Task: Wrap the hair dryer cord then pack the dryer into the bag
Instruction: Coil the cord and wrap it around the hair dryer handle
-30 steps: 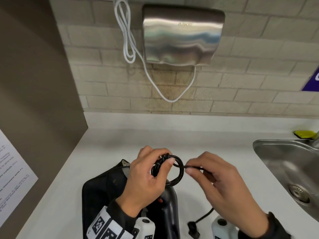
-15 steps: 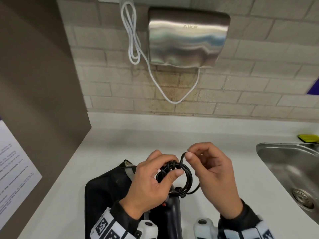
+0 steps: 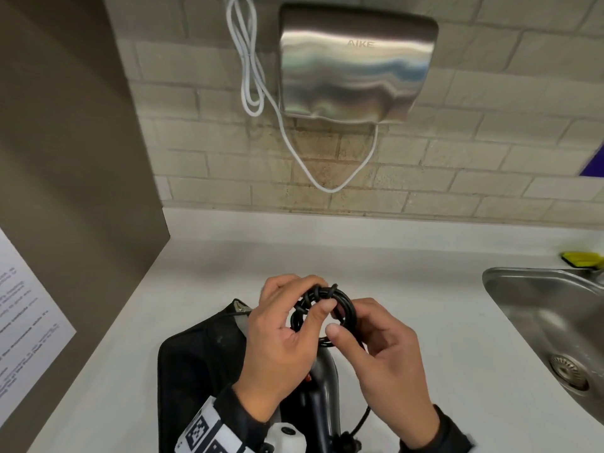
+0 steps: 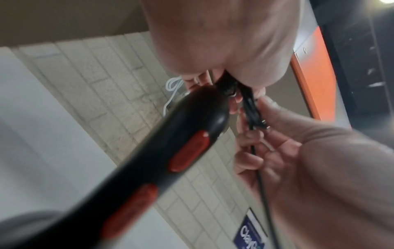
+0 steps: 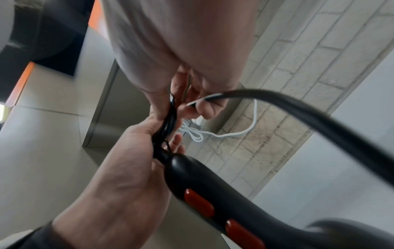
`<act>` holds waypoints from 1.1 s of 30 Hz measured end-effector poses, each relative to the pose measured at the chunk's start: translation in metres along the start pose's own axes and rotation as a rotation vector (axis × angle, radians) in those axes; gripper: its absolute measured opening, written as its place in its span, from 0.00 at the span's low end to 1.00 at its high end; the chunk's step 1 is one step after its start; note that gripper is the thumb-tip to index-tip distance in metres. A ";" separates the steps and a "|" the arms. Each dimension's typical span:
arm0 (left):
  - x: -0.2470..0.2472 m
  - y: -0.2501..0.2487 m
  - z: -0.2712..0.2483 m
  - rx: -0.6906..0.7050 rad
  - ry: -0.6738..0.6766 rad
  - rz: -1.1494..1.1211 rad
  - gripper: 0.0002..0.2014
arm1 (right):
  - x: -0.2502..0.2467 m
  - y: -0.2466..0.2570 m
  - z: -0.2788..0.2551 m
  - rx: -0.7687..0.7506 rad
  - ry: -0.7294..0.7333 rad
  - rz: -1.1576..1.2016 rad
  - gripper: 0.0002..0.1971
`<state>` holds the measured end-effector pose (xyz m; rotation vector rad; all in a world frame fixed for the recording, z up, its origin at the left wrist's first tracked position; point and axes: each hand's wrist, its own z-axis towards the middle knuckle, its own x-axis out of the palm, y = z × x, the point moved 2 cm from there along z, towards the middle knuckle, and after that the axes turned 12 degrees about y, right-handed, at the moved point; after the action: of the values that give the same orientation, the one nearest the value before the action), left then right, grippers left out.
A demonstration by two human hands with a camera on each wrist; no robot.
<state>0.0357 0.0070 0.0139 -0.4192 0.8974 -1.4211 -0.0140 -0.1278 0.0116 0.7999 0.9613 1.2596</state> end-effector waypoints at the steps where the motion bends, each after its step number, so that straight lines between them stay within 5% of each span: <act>1: 0.001 0.000 0.000 -0.047 0.006 -0.070 0.08 | -0.001 0.002 0.001 0.010 0.007 0.012 0.06; 6: 0.004 -0.009 0.002 -0.244 0.019 -0.337 0.08 | -0.005 0.009 0.004 0.037 0.011 -0.045 0.07; 12: 0.005 -0.013 0.001 -0.318 -0.007 -0.508 0.08 | -0.004 0.014 -0.001 0.014 -0.064 -0.038 0.24; 18: 0.008 -0.015 0.002 -0.391 -0.057 -0.664 0.07 | 0.002 0.013 -0.004 -0.292 -0.235 -0.571 0.10; 27: 0.016 -0.017 0.004 -0.406 -0.074 -0.750 0.05 | 0.022 0.012 -0.006 -0.317 -0.469 -1.003 0.06; 33: 0.018 -0.023 0.005 -0.302 -0.076 -0.583 0.05 | 0.026 0.014 -0.006 -0.245 -0.498 -0.981 0.09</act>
<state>0.0221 -0.0150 0.0288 -1.0193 0.9747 -1.7813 -0.0240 -0.1005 0.0182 0.3205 0.6242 0.2828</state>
